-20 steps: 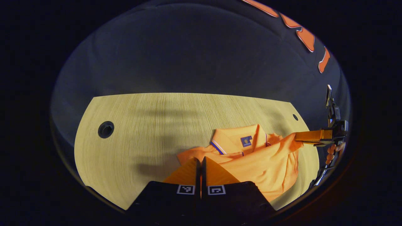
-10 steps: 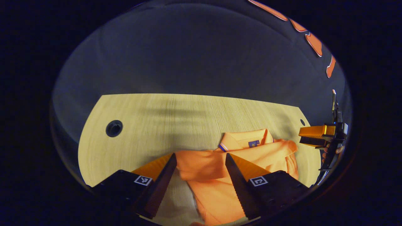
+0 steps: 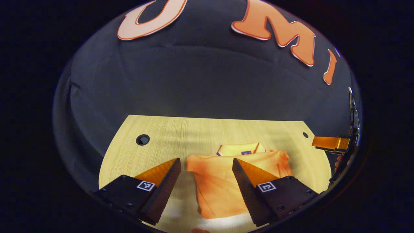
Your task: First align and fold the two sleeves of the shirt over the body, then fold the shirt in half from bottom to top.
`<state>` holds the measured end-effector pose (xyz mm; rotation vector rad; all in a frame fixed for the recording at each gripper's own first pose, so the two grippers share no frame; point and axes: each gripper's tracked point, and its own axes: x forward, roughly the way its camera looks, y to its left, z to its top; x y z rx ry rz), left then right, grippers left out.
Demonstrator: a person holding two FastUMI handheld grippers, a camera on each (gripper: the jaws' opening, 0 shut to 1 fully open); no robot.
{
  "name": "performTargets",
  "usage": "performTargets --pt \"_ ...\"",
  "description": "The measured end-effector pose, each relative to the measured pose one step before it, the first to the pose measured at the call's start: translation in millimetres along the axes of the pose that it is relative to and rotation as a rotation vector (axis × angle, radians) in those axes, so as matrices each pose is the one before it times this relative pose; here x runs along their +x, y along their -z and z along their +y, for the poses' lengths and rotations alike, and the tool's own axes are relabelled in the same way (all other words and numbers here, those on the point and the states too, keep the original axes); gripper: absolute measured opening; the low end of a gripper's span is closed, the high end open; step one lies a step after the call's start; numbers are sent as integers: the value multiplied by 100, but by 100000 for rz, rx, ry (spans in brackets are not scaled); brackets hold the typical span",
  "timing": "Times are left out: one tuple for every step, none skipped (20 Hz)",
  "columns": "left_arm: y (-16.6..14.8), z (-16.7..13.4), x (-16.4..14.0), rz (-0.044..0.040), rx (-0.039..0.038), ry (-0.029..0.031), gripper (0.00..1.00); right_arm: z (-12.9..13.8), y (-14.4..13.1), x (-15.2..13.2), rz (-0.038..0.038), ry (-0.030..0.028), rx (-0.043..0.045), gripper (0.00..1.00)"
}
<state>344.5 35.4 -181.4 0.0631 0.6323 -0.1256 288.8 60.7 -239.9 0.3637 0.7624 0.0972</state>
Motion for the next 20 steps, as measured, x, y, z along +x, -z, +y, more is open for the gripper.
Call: performTargets --pt "69 -417 -1799 -2387 474 -467 99 210 -4 -1380 -1670 -301 -2646 98" --pt "-32 -572 -1638 -1990 512 -300 99 294 -10 -1394 -1767 -402 -2661 99" --pt "-63 -705 -1581 -2059 435 -143 99 119 -57 -1317 -1789 -149 -2313 99" --pt "-211 -705 -1454 -2074 259 86 98 304 -8 -1012 -1665 -200 -1690 98" --pt "-3 -679 -1574 -2174 -175 75 99 284 -62 -1294 -1783 -553 -1313 99" --pt "-121 -664 -1437 -2201 -655 78 99 267 -4 -1531 -1926 -701 -1261 99" --pt "-25 -243 -1425 -1903 -920 34 99 168 -90 -1347 -2051 -519 -1604 99" --pt "-146 -556 -1260 -2181 -849 71 98 101 -331 -1278 -2060 -241 -1732 99" --pt "-213 -284 -1019 -2156 -700 -50 98 346 -92 -1338 -1881 -523 -1750 99" --pt "-385 -403 -1292 -2878 -379 66 98 390 177 -1242 -1702 -361 -1543 99" --pt "-542 -488 -1475 -3773 -114 61 98 267 80 -1126 -1611 -575 -1679 99" --pt "-469 -465 -1556 -3035 284 -261 98 53 -45 -1072 -2135 506 -1998 99" --pt "-257 155 -1125 -3183 52 -859 98 205 -433 -859 -2691 -14 -2277 99" --pt "-386 -415 -1128 -3163 -222 196 98 372 -164 -761 -2314 626 -2195 99" --pt "-131 -412 -1593 -2395 -450 -351 98 259 -165 -913 -2427 -136 -1664 99" --pt "-172 -360 -1366 -2343 -394 2 98 303 -377 -861 -2925 -915 -1363 99" --pt "-360 -213 -1217 -2058 -389 -543 98 373 -104 -908 -1707 -1119 -1820 99" --pt "-489 -42 -1026 -2692 -32 -462 98 392 18 -811 -1598 -1258 -2061 98" --pt "-486 -149 -1277 -3290 -292 -387 98 354 -146 -619 -1206 -919 -1571 98" --pt "-532 -360 -873 -3129 -202 458 98 528 -342 -892 -2164 -1182 -1586 98"
